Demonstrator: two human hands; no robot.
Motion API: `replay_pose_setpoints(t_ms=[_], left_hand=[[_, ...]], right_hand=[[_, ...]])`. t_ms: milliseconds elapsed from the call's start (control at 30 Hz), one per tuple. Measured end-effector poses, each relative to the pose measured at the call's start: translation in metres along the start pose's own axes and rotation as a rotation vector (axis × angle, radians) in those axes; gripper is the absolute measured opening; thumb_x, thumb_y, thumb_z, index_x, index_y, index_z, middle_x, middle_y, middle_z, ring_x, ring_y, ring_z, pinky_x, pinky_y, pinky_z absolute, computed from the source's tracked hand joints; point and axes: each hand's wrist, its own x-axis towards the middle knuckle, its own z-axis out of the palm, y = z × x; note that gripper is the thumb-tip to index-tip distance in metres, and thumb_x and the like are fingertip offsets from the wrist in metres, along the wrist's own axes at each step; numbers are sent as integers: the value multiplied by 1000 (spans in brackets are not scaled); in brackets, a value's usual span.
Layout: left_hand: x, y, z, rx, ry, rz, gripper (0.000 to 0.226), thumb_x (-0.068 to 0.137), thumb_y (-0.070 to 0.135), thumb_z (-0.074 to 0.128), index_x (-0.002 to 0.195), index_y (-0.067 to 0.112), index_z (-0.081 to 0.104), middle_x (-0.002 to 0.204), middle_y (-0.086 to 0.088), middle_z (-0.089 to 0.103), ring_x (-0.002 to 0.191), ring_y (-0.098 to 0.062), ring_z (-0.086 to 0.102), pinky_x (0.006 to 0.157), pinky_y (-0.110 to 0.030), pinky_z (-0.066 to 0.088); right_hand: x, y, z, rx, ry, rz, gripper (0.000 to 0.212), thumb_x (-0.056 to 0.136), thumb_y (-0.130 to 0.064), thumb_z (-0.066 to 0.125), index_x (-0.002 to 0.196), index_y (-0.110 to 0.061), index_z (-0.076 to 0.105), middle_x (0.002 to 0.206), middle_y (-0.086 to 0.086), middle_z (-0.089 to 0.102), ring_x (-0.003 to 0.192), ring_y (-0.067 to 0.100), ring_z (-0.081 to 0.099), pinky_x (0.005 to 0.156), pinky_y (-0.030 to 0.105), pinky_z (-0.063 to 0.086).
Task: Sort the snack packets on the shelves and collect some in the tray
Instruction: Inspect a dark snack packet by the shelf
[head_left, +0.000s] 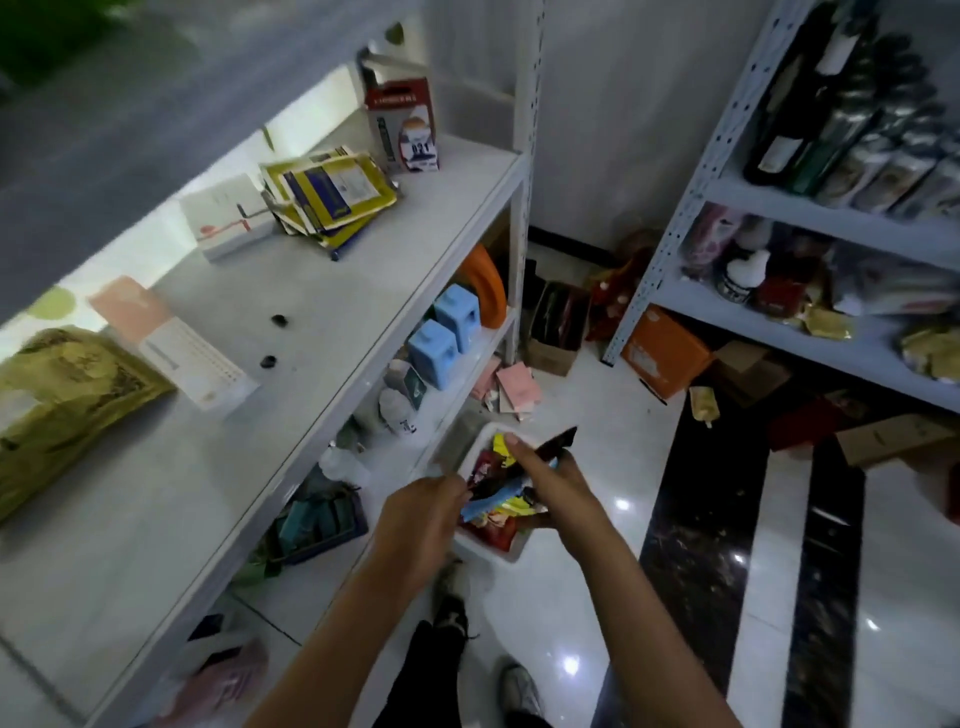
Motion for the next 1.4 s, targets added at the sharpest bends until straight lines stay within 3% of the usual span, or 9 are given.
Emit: replay_pose_setpoints(t_ms=[100, 200, 333, 400, 667, 933, 1067, 1200, 1400], left_hand=[[20, -18, 43, -25, -151, 118, 6, 79, 24, 51, 74, 23, 54, 61, -2, 59, 54, -20, 60, 42, -28, 46], [28, -38, 100, -1, -358, 151, 5, 80, 25, 61, 82, 23, 65, 72, -1, 65, 65, -21, 66, 47, -33, 50], [35, -48, 138, -180, -533, 56, 51, 96, 44, 23, 101, 20, 67, 100, -3, 69, 92, -22, 65, 77, -35, 51], [47, -57, 151, -282, -581, -30, 38, 103, 29, 31, 118, 16, 63, 116, -6, 66, 107, -22, 61, 90, -29, 44], [111, -112, 237, -252, -827, -279, 47, 104, 31, 38, 148, 17, 34, 149, -10, 42, 133, -25, 44, 107, -30, 35], [196, -158, 315, -79, -765, -245, 36, 102, 34, 38, 132, 15, 46, 118, -16, 64, 104, -32, 62, 86, -39, 50], [207, -167, 342, 11, -788, -228, 41, 101, 33, 41, 136, 11, 45, 125, -16, 61, 112, -33, 58, 93, -42, 49], [207, -170, 345, 85, -777, -175, 40, 100, 35, 42, 133, 12, 47, 126, -14, 59, 115, -31, 55, 94, -44, 48], [217, -150, 317, 218, -748, -134, 41, 100, 35, 39, 134, 12, 43, 133, -10, 52, 123, -27, 47, 98, -43, 44]], right_hand=[[42, 28, 19, 81, 90, 121, 62, 82, -42, 75, 131, -22, 44, 119, 5, 63, 99, 23, 66, 86, 53, 57], [79, 62, 25, 35, 181, 201, 24, 98, -17, 53, 121, -19, 54, 113, 16, 68, 93, 32, 70, 80, 53, 59], [112, 89, 24, -43, 243, 208, 20, 101, -4, 44, 117, -11, 53, 108, 10, 62, 100, 29, 61, 98, 43, 51], [132, 107, 19, -59, 252, 228, 28, 97, 6, 41, 118, -8, 53, 102, 8, 60, 95, 27, 59, 93, 39, 49], [233, 185, 1, -228, 324, 228, 48, 97, -8, 45, 145, -14, 41, 123, 11, 64, 111, 32, 62, 85, 33, 47], [359, 212, -40, -401, 241, 216, 47, 97, -6, 43, 143, -14, 41, 114, 11, 63, 100, 29, 61, 73, 26, 38], [409, 225, -37, -447, 130, 236, 52, 95, -3, 42, 145, -14, 40, 114, 17, 65, 97, 33, 61, 79, 35, 46], [418, 216, -31, -483, 55, 334, 45, 101, -8, 39, 146, -8, 37, 140, 17, 51, 127, 32, 50, 98, 31, 41], [382, 208, -39, -703, -3, 209, 49, 102, -14, 40, 151, -11, 32, 149, 14, 44, 133, 30, 45, 103, 30, 36]])
